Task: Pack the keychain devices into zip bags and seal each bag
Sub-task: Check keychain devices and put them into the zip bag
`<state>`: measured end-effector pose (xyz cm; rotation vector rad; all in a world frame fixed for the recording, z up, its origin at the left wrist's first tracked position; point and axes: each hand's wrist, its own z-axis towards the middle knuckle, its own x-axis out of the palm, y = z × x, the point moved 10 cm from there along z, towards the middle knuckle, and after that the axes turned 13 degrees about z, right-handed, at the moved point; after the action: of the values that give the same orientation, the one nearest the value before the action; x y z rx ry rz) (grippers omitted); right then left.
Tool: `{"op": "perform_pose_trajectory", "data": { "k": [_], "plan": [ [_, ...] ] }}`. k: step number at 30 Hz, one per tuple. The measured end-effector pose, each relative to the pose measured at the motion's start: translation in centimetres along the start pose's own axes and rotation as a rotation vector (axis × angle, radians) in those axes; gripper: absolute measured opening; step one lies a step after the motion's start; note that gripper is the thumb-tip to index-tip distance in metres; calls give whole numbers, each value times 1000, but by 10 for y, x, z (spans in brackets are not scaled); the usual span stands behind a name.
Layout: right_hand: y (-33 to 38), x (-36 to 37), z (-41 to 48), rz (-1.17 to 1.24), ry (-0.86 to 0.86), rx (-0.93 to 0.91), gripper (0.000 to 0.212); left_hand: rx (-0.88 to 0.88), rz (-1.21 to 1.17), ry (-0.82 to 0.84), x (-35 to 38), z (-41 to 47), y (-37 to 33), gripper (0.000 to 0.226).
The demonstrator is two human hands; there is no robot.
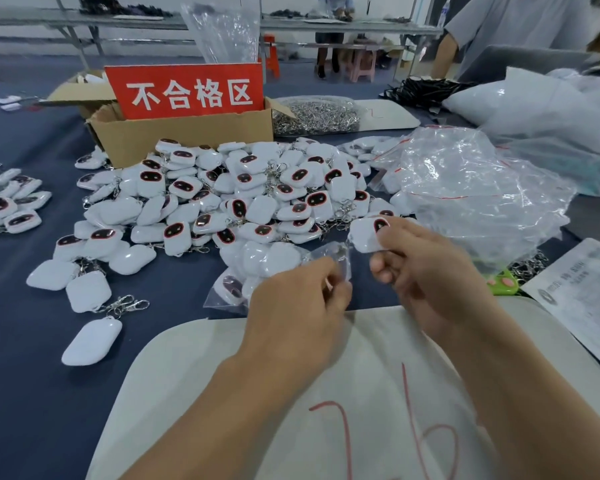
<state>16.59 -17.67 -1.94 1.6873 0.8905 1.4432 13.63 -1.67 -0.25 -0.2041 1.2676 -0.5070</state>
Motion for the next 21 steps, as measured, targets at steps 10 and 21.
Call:
{"op": "perform_pose_trajectory", "data": {
  "k": [10, 21],
  "plan": [
    [-12, 22, -9, 13, 179, 115, 16, -132, -545, -378, -44, -5, 28, 13],
    [-5, 24, -17, -207, 117, -61, 10, -135, -632, -156, -16, 9, 30, 16]
  ]
}}
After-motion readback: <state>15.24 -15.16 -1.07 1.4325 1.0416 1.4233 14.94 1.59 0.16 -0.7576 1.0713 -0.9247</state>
